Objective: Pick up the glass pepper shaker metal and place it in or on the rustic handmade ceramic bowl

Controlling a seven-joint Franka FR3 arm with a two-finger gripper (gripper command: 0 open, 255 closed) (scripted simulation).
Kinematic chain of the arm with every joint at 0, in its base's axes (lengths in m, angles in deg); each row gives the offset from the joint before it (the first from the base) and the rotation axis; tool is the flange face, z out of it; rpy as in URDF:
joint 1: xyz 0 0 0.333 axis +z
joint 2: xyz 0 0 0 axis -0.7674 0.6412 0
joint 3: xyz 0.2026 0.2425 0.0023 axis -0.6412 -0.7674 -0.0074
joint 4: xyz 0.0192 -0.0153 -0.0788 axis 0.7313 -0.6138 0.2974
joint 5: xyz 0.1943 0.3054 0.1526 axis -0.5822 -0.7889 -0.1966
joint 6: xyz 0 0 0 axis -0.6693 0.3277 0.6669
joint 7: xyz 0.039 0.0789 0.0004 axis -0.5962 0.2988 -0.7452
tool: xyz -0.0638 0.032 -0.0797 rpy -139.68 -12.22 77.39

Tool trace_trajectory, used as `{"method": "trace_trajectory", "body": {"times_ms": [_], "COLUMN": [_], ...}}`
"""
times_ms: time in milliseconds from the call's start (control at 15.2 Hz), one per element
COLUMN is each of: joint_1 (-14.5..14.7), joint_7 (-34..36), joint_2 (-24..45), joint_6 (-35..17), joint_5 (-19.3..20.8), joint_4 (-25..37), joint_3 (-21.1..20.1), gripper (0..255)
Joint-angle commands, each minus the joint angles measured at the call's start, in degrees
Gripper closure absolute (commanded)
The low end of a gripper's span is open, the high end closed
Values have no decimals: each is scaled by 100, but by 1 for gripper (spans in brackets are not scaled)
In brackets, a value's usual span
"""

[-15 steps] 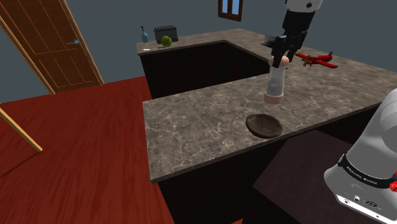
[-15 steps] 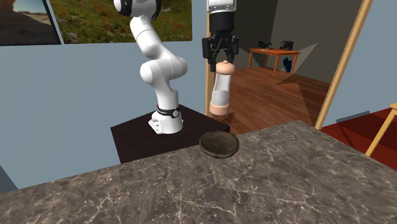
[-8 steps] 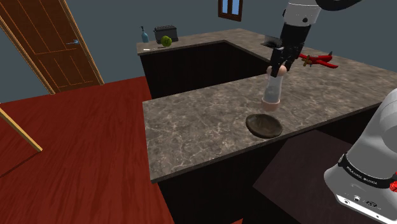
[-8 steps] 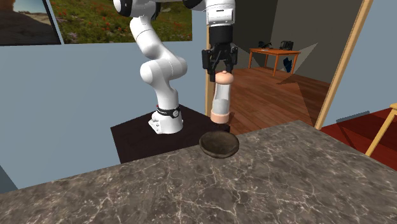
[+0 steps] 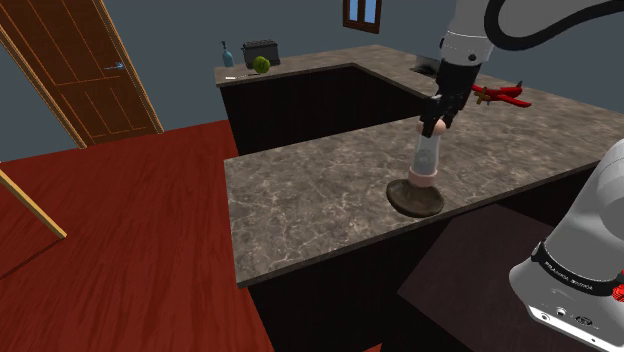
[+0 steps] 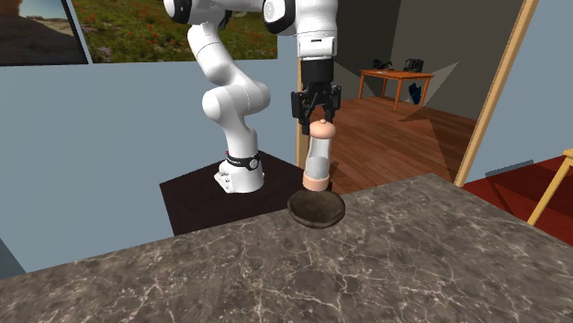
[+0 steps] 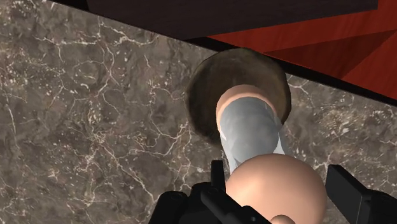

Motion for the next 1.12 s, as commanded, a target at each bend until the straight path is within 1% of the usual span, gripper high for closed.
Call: {"method": "trace_trajectory", "body": {"times_ms": [0, 462, 528, 1056], "joint_1": [-5, -12, -13, -13], "joint_7": [-3, 1, 2, 2], "joint_2": [25, 190, 243, 243], "joint_6": [-178, -793, -944, -944], "joint_5": [8, 26, 30, 30], "joint_4": [-149, -599, -697, -697], "joint_3": [8, 27, 31, 31], "gripper": [255, 255, 255, 255]}}
